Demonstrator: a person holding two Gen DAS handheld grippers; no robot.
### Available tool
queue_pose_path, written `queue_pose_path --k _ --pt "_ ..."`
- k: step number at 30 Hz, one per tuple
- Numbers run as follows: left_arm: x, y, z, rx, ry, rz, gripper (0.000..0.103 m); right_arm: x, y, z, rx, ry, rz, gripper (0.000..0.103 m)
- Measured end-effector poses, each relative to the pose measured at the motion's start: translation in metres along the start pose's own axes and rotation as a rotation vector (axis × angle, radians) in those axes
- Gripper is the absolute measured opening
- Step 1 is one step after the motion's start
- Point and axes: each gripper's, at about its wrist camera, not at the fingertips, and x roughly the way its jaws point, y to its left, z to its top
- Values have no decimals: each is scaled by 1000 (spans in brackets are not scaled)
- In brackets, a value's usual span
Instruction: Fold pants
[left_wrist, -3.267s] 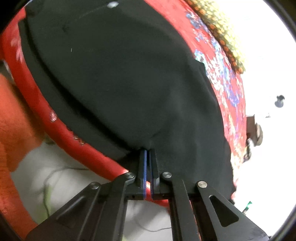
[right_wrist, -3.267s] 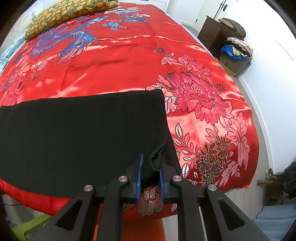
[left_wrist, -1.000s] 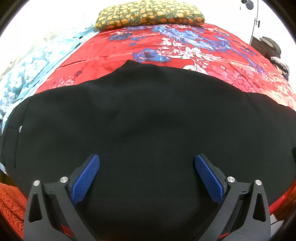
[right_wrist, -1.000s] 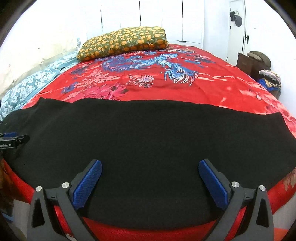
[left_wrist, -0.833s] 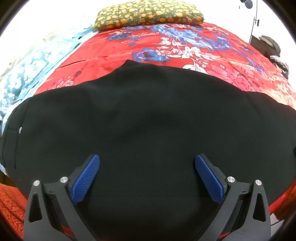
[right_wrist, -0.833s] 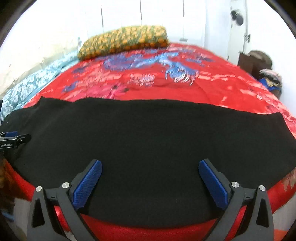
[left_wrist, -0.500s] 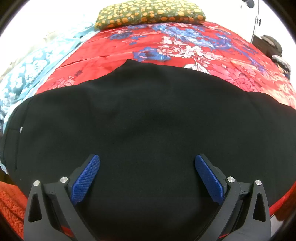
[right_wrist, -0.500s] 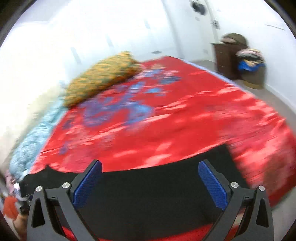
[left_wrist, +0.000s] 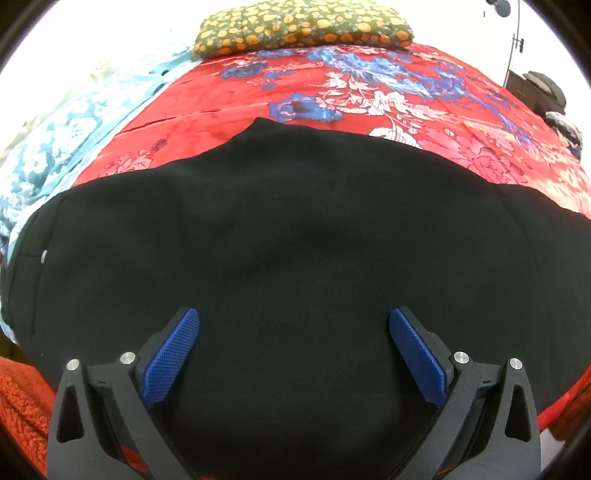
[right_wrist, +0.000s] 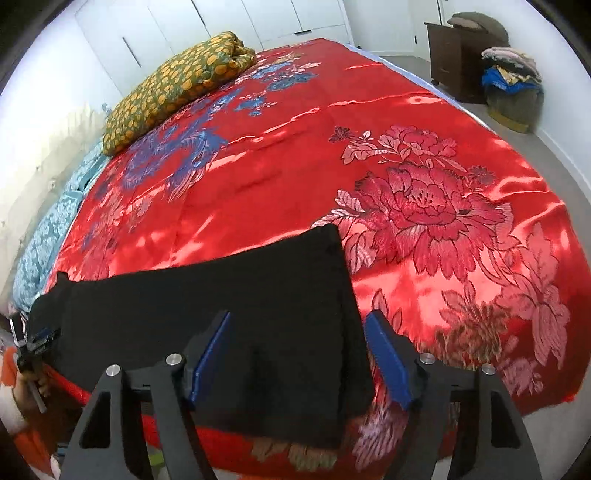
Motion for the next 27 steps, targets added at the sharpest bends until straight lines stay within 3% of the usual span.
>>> queue_pose_path --k 6,9,10,12,17,22,27 --pt "0 -1 -1 -6 -7 5 102 26 -9 10 -33 50 16 70" --pt "0 -1 -1 -8 -11 6 102 32 -10 13 -3 82 164 60" --pt "0 -1 -2 -8 -13 7 102 33 -7 11 -3 94 201 56" --pt "0 -1 -2 -10 -16 9 102 38 -9 8 29 132 289 29" --pt "0 0 -2 -16 -16 12 102 38 -11 2 133 130 375 16" --pt "0 0 1 -26 -2 14 102 15 4 2 225 70 490 15" --pt "-2 4 10 -53 63 -6 101 -14 42 -7 322 -33 642 15"
